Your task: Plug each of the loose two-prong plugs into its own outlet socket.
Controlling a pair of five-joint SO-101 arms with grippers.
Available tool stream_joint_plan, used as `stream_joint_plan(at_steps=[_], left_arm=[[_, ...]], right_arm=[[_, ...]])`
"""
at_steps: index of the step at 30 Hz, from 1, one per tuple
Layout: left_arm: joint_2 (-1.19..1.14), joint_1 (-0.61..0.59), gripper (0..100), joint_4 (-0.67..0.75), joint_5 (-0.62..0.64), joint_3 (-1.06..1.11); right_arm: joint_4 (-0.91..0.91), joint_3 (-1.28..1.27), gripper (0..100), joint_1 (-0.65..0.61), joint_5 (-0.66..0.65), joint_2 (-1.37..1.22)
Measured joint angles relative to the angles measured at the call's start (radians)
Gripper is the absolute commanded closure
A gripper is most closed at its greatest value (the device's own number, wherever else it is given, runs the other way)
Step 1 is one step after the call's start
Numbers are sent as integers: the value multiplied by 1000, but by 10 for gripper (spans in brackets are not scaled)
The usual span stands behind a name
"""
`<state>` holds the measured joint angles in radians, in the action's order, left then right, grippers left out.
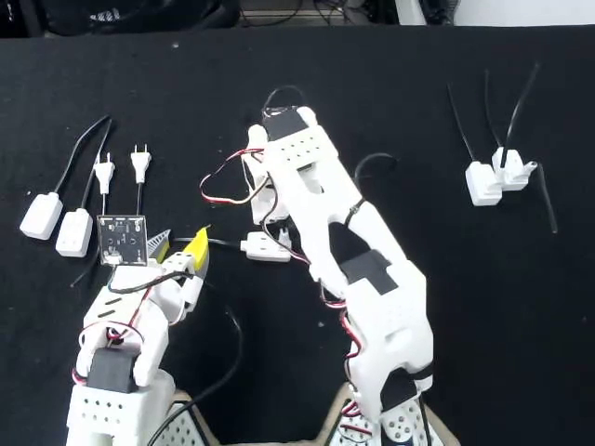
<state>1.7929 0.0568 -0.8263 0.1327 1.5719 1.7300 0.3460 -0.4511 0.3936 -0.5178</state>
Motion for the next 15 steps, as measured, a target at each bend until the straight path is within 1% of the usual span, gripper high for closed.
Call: stream_joint_plan(at_steps=[6,12,15], left_arm=[[0,0,813,0,0,0],[0,0,813,0,0,0],[0,0,813,0,0,0]], right_arm=[[0,9,987,3,20,-23],[2,78,987,5,20,-124],[2,86,987,5,20,-133]])
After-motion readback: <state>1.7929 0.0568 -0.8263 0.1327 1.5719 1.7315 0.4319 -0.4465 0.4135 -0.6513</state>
